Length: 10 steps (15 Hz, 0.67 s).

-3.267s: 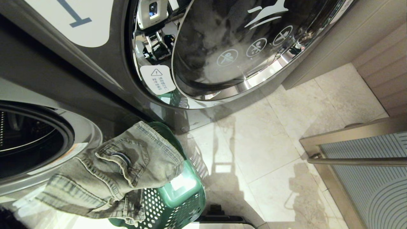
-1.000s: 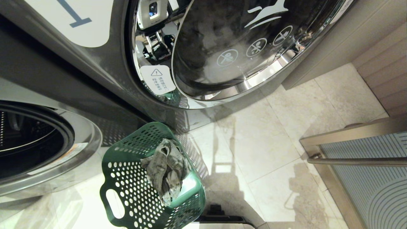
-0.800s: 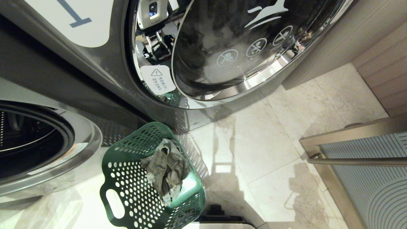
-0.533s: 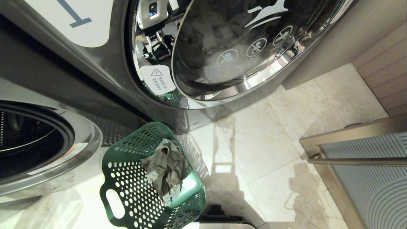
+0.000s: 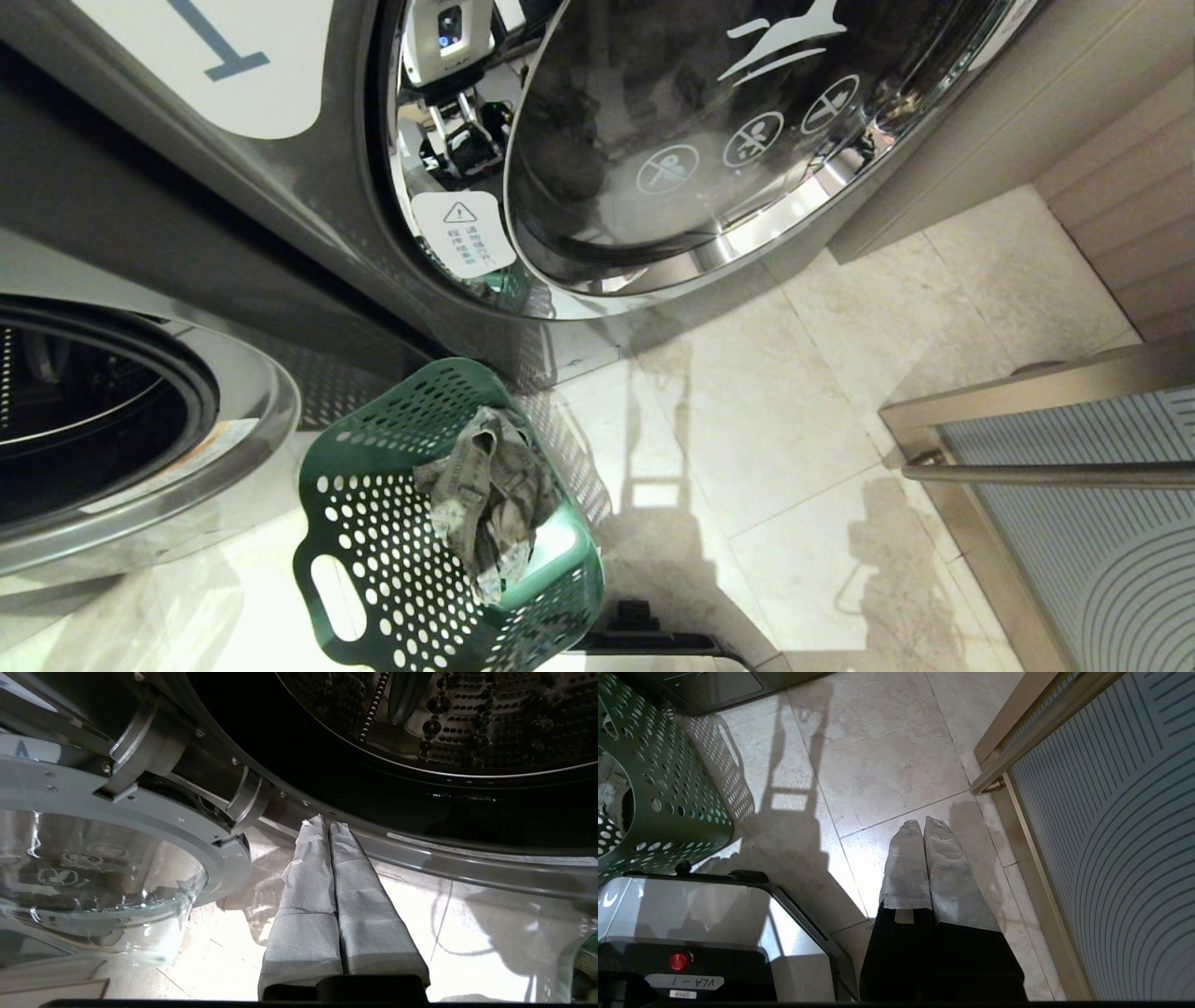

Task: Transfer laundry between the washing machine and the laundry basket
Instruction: Close the washing machine door with the left hand

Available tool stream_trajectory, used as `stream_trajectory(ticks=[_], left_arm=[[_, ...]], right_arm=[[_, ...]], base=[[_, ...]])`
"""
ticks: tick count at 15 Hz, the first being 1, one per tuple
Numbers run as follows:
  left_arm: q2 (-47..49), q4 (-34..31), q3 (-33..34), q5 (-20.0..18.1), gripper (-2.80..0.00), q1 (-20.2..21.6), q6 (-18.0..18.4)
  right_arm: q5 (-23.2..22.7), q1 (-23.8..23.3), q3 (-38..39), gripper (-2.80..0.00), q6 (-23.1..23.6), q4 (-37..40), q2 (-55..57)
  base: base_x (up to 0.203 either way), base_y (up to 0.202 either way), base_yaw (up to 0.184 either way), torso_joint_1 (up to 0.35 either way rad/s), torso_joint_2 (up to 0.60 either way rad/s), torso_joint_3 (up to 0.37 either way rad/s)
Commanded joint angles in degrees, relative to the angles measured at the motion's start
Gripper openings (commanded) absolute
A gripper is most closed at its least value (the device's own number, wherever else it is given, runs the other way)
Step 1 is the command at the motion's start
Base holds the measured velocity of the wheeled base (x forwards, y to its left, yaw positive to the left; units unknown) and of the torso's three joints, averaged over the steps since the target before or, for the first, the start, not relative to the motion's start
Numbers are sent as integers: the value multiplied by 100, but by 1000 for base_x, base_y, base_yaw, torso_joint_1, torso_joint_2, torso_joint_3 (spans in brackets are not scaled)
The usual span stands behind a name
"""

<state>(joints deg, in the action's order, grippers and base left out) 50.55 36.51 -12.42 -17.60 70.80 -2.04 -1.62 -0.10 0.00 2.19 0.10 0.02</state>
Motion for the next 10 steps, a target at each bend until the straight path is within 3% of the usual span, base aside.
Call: stream_trajectory(ticks=[1,10], left_arm=[[-5,23,84,-19,-280,-51,-16],[73,75,259,-33,-280,-76,19]], right_arm=[[-5,1,0,-280,3,-1,-2],[-5,1,0,-280,8,-1,3]], base=[[0,0,0,0,0,0],[0,0,0,0,0,0]])
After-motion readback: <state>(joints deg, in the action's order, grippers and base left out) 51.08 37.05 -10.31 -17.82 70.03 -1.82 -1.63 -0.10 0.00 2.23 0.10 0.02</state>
